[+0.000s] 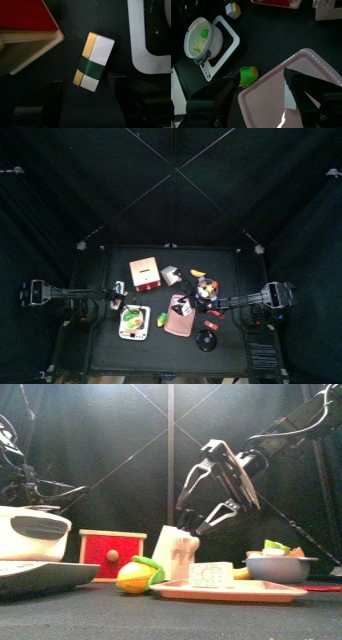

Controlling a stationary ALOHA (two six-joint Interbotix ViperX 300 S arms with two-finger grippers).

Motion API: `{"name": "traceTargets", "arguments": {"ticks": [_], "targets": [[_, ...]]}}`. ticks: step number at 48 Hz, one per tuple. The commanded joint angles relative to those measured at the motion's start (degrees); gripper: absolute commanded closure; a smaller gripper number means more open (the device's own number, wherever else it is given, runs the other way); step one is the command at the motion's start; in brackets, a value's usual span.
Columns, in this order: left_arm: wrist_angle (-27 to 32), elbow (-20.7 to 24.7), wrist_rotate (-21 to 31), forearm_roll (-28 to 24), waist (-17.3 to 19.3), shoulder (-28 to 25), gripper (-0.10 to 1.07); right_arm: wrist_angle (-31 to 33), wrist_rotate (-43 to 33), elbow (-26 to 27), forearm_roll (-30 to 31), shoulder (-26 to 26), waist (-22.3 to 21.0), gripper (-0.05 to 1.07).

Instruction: Grab egg sushi

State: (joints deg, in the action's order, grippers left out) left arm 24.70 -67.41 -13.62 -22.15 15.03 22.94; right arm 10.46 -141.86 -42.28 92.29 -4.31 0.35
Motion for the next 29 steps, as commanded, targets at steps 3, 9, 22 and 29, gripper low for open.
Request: {"name": "traceTargets", "arguments": {"ticks": [3, 9, 22, 29], "targets": [[-0.9, 0.4, 0.0, -0.5, 0.3, -0.4, 0.04, -0.1, 0.1, 0.6, 0.0, -0.9, 0.1, 0.04], [-1.9, 0.5, 0.0, -1.4, 0.3, -0.4, 0.13, -0.1, 0.1, 0.6, -0.2, -0.9, 0.2, 0.04], [-1.1, 0.6, 0.2, -2.1, 0.4, -0.3, 0.3, -0.1, 0.1, 0.5, -0.2, -0.9, 0.2, 0.04], [2.7, 1.6, 0.4, -1.6, 0.0, 2.6, 0.31, -0.1, 0.1, 0.6, -0.1, -0.9, 0.2, 0.04]]}}
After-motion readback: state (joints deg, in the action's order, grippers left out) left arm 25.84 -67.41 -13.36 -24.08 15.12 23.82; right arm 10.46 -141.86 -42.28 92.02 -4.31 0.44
